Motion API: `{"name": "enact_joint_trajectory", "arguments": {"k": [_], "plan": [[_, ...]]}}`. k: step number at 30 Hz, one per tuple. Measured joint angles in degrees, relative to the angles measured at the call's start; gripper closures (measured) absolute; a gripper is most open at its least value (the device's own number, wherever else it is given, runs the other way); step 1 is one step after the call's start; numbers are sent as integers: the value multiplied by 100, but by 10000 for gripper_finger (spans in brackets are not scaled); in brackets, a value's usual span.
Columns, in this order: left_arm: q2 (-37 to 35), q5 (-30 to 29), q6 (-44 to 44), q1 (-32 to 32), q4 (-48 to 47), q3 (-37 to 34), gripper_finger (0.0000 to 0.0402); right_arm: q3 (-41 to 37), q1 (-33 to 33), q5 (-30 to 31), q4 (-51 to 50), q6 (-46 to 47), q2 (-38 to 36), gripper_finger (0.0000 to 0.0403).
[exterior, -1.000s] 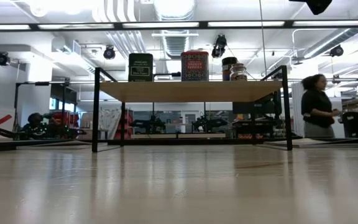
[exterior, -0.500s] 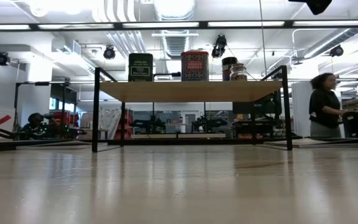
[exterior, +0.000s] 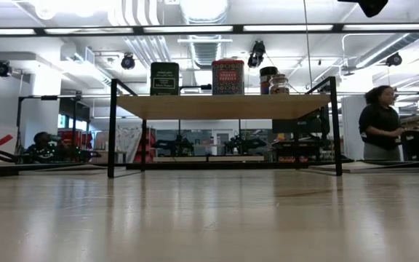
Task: Shelf spices
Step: Return to Home Position
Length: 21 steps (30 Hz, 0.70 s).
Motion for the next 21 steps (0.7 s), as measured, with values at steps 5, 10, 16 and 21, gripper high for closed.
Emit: {"name": "enact_joint_trajectory", "arguments": {"k": [5, 10, 16, 21], "plan": [[-86, 3313, 741, 29, -897, -1, 165, 0, -2, 1, -2, 2, 0, 175], [-293, 5613, 912, 194, -1646, -243, 161, 2, -2, -1, -2, 1, 0, 167], [-1141, 4995, 316, 197, 37, -1919, 168, 4, -2, -1, -2, -3, 0, 162], [-1812, 4989, 269, 217, 1628, -3762, 177, 4, -2, 0, -2, -5, 0, 170]]}}
